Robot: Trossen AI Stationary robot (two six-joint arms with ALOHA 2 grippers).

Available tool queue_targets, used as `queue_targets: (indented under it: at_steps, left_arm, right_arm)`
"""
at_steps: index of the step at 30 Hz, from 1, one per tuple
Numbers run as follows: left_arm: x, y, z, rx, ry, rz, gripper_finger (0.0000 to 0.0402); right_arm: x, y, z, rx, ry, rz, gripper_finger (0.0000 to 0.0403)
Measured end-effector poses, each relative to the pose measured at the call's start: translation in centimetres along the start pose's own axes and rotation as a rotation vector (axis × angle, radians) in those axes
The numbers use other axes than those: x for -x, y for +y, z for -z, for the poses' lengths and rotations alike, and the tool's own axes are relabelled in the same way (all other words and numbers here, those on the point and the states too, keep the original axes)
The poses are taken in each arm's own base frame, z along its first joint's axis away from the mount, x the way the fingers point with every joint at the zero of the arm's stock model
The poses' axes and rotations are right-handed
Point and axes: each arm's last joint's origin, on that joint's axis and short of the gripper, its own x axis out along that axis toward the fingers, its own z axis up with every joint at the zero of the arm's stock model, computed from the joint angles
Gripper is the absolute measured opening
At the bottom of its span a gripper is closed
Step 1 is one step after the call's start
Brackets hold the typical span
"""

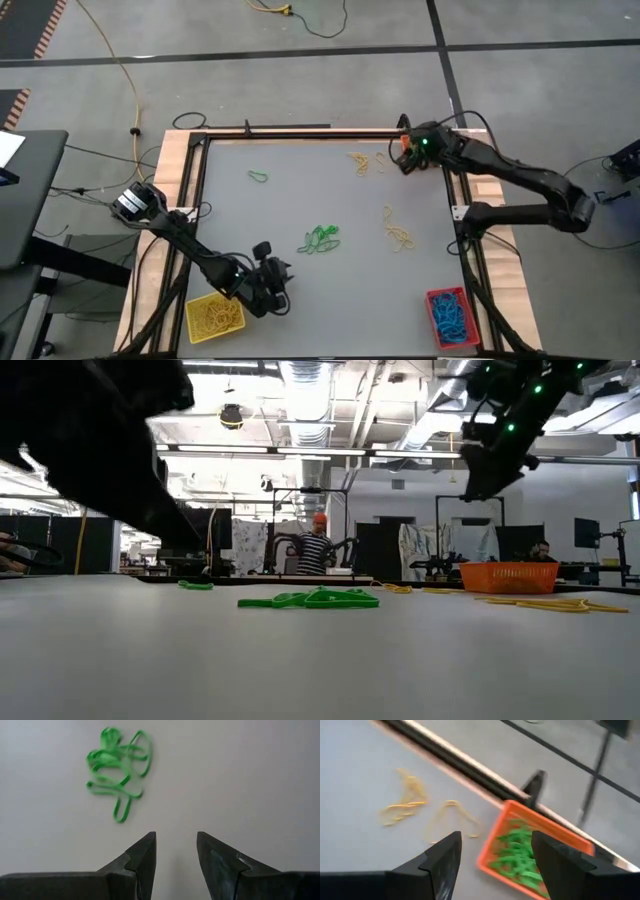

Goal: Sort rubber bands into baskets
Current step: Put the green rubber band into the orange bin

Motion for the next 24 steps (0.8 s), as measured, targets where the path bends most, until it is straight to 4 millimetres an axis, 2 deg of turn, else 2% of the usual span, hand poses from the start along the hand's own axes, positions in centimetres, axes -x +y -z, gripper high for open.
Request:
queue_targets:
  at_steps: [7, 17, 24]
  left_arm:
    - [-1.2, 1.5, 0.7, 0.036, 0.010, -0.039, 0.0132]
    - [-2.9, 3.5, -0.6, -0.019, 0.041, -0.089, 0.0132]
    - [-4.1, 5.0, -1.5, -0.046, 0.094, -0.084, 0.0132]
  right_arm:
    - [2.2, 3.3, 0.7, 0.073, -0.039, -0.208, 0.0270]
    - [5.9, 8.5, 2.2, 0.186, -0.140, -0.478, 0.0270]
    - [8.8, 11.0, 3.5, 0.248, -0.210, -0.655, 0.0270]
